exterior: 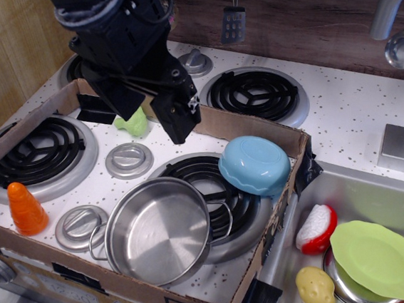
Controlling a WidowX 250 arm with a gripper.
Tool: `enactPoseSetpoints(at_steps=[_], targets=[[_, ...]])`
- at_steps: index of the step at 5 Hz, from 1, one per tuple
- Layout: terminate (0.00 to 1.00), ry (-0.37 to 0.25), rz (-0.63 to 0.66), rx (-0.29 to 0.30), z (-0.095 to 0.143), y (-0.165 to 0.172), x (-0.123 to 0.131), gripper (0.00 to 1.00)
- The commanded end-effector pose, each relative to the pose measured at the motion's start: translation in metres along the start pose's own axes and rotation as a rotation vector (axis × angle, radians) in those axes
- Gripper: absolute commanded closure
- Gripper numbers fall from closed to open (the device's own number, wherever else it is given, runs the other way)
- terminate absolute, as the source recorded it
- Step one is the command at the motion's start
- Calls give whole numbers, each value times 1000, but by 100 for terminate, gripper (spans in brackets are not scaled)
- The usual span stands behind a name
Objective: Put broccoli in pot
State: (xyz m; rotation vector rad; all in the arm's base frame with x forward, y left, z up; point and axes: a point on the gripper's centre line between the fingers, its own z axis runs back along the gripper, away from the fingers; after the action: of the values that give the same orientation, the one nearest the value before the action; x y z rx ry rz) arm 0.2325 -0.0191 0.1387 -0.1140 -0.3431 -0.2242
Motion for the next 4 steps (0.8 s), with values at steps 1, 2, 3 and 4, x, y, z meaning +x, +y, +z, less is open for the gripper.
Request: enactPoseSetpoints(at_steps=[1,2,3,4], targets=[[0,0,0,0,0,0,0,0],[0,16,4,-18,-21,13,11,0],[0,15,-20,-52,-39,26,24,0],[0,27,-21,-71,-54,40,32,0]])
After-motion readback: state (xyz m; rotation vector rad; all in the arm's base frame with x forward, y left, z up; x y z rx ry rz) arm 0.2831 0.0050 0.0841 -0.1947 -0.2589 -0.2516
